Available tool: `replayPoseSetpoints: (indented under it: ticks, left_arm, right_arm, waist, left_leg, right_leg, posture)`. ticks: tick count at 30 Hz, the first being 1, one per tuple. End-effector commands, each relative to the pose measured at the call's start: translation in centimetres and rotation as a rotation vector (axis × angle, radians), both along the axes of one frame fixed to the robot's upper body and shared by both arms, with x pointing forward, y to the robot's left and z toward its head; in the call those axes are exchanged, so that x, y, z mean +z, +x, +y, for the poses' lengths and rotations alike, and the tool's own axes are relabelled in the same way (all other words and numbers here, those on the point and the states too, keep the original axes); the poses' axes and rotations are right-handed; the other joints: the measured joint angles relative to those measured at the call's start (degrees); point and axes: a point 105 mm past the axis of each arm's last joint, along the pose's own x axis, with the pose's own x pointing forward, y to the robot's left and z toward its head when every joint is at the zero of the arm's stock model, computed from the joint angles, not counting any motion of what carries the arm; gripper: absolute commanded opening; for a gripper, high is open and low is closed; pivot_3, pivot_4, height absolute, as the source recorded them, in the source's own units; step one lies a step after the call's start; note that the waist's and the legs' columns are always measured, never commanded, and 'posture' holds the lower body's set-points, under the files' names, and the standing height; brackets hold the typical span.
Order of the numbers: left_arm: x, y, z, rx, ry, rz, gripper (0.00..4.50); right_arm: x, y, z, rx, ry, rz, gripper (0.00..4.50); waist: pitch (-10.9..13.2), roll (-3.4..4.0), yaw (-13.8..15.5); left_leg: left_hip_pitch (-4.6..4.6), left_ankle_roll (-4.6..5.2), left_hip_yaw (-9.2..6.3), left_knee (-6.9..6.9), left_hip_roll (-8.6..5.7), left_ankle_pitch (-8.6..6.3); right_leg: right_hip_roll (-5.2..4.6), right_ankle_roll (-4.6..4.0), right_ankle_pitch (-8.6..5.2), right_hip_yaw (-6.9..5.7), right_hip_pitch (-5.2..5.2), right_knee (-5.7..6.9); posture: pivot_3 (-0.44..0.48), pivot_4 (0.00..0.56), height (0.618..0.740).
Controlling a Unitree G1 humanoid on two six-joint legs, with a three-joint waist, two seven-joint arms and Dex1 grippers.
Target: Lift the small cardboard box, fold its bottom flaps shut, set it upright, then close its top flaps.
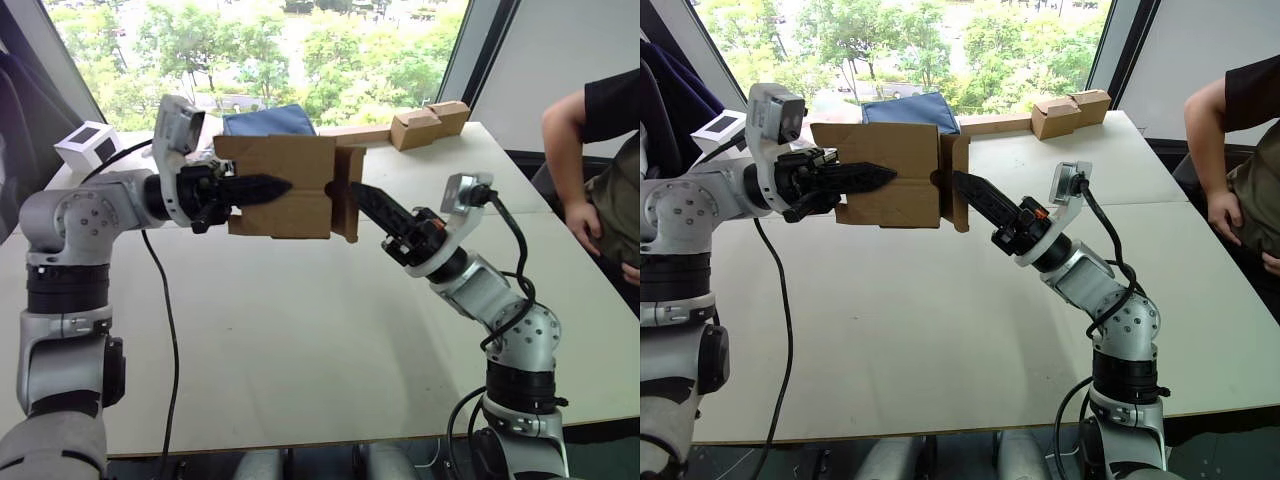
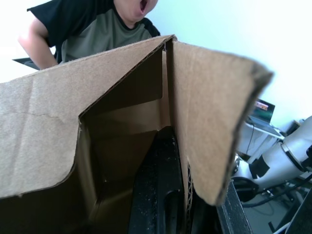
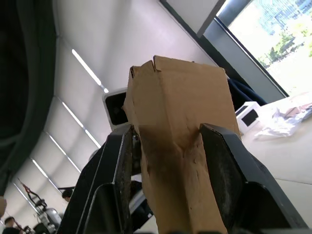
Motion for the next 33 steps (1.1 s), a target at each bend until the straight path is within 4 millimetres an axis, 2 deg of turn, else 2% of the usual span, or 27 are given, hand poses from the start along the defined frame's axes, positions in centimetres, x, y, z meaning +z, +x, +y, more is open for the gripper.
replayPoseSetpoints:
  ticks: [1, 7, 8, 9, 24, 33]
  left_arm:
    - [1.5, -0.5, 0.1, -0.008, -0.015, -0.071, 0.00]
    - [1.6, -0.5, 0.1, -0.007, -0.017, -0.071, 0.00]
    - [1.6, -0.5, 0.1, -0.007, -0.017, -0.072, 0.00]
    - [1.6, -0.5, 0.1, -0.008, -0.017, -0.072, 0.00]
    - [1.1, -0.6, -0.1, -0.008, -0.008, -0.080, 0.00]
    - [0.2, -0.7, -1.4, -0.006, 0.012, -0.097, 0.00]
  right_arm:
    - [1.0, -0.9, 0.0, 0.013, 0.053, -0.033, 2.25]
    - [0.5, -0.5, 0.2, -0.005, 0.055, -0.005, 2.25]
    - [0.5, -0.4, 0.2, -0.009, 0.057, -0.003, 1.72]
    - [0.5, -0.4, 0.2, -0.013, 0.068, 0.003, 1.51]
    - [0.8, 0.4, 0.4, -0.043, 0.115, 0.033, 1.51]
    - [1.1, 0.5, 1.3, -0.031, 0.146, 0.047, 1.51]
  waist:
    - [0.00, 0.00, 0.02]
    - [0.00, 0.00, -0.09]
    - [0.00, 0.00, -0.09]
    - [0.00, 0.00, -0.08]
    - [0.00, 0.00, -0.08]
    - [0.00, 0.01, -0.12]
  left_leg:
    - [0.00, 0.00, 0.00, 0.00, 0.00, 0.00]
    - [0.00, 0.00, 0.00, 0.00, 0.00, 0.00]
    - [0.00, 0.00, 0.00, -0.01, 0.00, 0.00]
    - [0.00, 0.00, 0.00, -0.01, 0.00, 0.00]
    - [0.00, 0.00, 0.00, -0.01, 0.00, 0.00]
    - [0.00, 0.00, 0.00, -0.01, 0.00, 0.00]
  right_leg:
    - [0.00, 0.00, 0.00, 0.00, 0.00, 0.00]
    - [0.01, 0.00, 0.00, 0.00, 0.00, 0.00]
    - [0.02, 0.00, 0.00, 0.00, 0.00, 0.00]
    - [0.02, 0.00, 0.00, 0.00, -0.01, 0.00]
    - [0.02, 0.00, 0.00, 0.00, -0.01, 0.00]
    - [0.01, 0.00, 0.00, 0.01, -0.02, 0.01]
  posture:
    - [0.000, 0.150, 0.737]
    - [0.000, 0.150, 0.737]
    - [0.000, 0.150, 0.737]
    - [0.000, 0.150, 0.737]
    - [0.000, 0.150, 0.737]
    - [0.000, 0.150, 0.737]
